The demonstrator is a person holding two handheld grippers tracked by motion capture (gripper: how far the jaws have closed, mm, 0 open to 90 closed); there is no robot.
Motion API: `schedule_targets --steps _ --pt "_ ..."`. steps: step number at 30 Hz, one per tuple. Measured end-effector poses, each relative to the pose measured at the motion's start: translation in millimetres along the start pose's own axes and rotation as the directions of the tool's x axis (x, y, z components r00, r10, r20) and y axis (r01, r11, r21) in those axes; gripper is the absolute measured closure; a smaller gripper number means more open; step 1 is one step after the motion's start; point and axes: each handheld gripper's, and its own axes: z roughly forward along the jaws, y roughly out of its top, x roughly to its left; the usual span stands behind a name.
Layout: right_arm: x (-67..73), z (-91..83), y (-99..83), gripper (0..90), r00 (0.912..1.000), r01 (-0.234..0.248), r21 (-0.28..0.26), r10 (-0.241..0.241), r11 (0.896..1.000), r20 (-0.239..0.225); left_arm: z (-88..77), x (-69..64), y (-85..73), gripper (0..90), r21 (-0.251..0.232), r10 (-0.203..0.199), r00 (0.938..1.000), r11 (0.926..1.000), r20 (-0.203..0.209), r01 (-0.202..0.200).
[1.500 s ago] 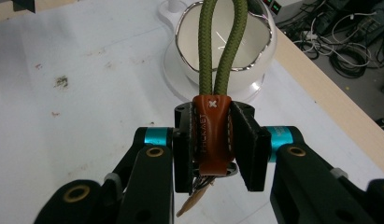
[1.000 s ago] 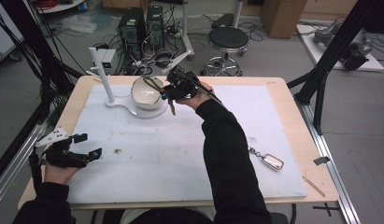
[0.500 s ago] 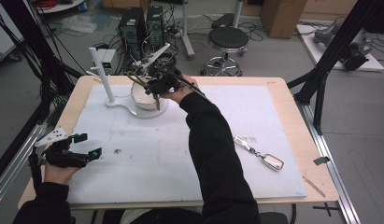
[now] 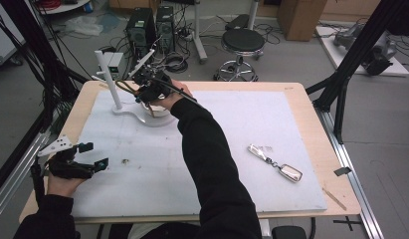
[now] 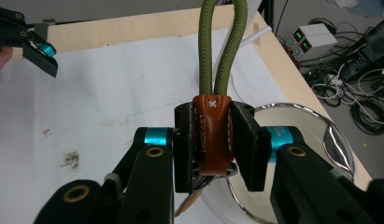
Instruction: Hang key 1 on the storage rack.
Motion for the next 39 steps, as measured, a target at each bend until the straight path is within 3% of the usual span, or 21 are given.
schedule_targets --steps 8,14,19,27,29,39 --pt "2.3 13.0 14.5 70.8 0.9999 0.004 -0.004 -0.004 1.0 -0.015 -0.2 0.4 0.0 2.3 -0.001 0.0 1.0 1.0 0.0 0.0" --pt "3.3 15.0 35.7 70.8 0.9998 0.007 -0.023 -0.007 1.0 -0.02 -0.5 0.9 -0.1 2.2 -0.005 -0.004 1.0 1.0 0.001 0.004" --pt "0.4 16.9 43.0 70.8 0.9997 -0.003 -0.038 0.002 0.999 -0.023 -0.5 1.3 0.0 2.2 -0.006 -0.005 1.0 1.0 0.002 0.005" --pt "-2.7 33.5 52.8 70.8 0.9999 0.01 -0.024 -0.01 1.0 -0.003 -0.9 1.9 -0.1 2.2 -0.006 -0.007 1.0 1.0 0.004 0.007" --pt "-0.4 39.1 57.2 70.8 0.9993 0.026 -0.005 -0.026 1.0 0.027 -0.9 2.3 -0.4 2.3 -0.005 -0.008 0.9999 1.0 0.006 0.008" --pt "-0.1 52.8 62.5 70.4 0.9979 0.016 0.016 -0.017 1.0 0.062 -2.0 2.3 -1.3 2.2 -0.003 -0.009 0.9999 1.0 0.005 0.009"
